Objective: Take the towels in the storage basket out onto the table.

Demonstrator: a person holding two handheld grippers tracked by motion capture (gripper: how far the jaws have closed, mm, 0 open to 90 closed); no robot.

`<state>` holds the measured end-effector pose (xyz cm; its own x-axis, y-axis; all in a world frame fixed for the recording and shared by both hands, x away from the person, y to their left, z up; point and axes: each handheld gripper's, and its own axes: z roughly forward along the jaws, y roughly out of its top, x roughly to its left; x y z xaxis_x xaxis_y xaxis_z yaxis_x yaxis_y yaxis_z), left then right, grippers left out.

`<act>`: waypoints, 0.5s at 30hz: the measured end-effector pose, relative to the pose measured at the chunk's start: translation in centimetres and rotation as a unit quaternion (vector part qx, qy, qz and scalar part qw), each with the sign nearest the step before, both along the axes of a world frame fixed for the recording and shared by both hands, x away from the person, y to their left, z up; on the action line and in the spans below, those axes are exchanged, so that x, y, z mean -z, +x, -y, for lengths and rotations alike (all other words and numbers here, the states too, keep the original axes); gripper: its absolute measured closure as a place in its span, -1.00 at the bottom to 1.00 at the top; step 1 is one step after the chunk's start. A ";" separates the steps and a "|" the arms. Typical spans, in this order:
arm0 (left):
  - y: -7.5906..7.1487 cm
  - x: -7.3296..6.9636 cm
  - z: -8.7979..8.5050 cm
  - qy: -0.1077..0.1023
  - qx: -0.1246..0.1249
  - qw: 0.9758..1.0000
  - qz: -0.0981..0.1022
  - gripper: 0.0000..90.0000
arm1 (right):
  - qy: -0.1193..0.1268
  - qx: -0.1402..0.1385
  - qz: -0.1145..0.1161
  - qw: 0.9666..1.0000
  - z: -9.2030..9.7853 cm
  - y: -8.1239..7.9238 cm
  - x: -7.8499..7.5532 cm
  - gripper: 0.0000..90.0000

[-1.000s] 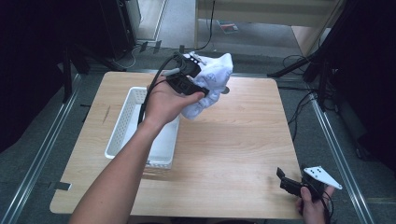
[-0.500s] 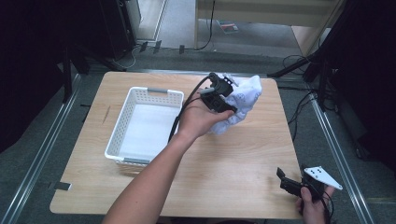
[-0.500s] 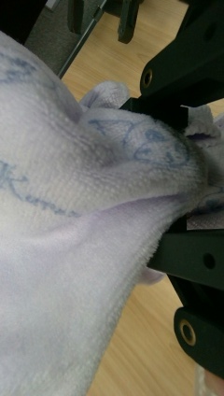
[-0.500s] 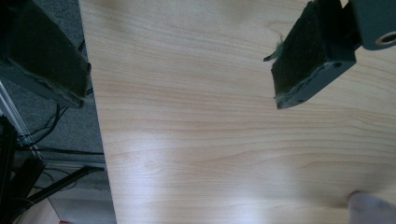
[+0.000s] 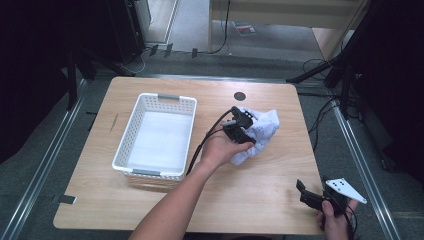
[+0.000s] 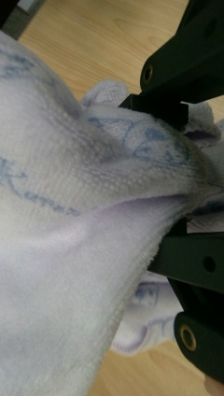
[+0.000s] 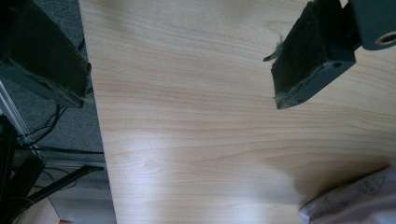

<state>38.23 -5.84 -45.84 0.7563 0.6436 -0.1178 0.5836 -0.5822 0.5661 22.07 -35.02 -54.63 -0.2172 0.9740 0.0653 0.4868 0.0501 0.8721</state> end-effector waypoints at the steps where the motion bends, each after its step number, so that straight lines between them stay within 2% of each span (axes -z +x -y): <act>1: 0.0 0.0 0.0 0.000 0.000 1.000 0.000 0.26 | 0.000 0.000 0.001 1.000 0.0 0.0 0.0 -0.89; 2: -0.1 0.8 0.2 0.004 -0.005 1.000 0.009 0.24 | 0.000 0.000 0.000 1.000 0.0 0.0 0.0 -0.89; 5: -0.1 1.5 0.1 0.000 -0.005 1.000 0.001 0.16 | 0.001 0.000 0.000 1.000 0.0 0.0 0.0 -0.89; 8: -0.2 2.0 0.1 0.004 -0.011 1.000 -0.011 -0.18 | 0.001 0.000 0.000 1.000 0.0 0.0 0.0 -0.89; 10: -0.1 1.9 -0.1 -0.001 -0.028 1.000 -0.009 -0.56 | 0.001 0.000 0.000 1.000 0.0 0.0 0.0 -0.89; 12: 0.0 1.5 -0.6 -0.011 -0.044 0.999 -0.010 -0.83 | 0.001 0.000 0.001 1.000 0.0 0.0 0.0 -0.89; 13: 0.1 1.3 -0.8 -0.021 -0.046 0.999 -0.015 -0.91 | 0.001 0.000 0.001 1.000 0.0 0.0 0.0 -0.89; 14: 0.1 1.1 -1.1 -0.022 -0.049 0.998 -0.019 -0.98 | 0.001 0.000 0.001 1.000 0.0 0.0 0.0 -0.89; 15: 0.0 0.8 -1.3 -0.019 -0.055 0.998 -0.013 -1.00 | 0.001 0.000 0.001 1.000 0.0 0.0 0.0 -0.89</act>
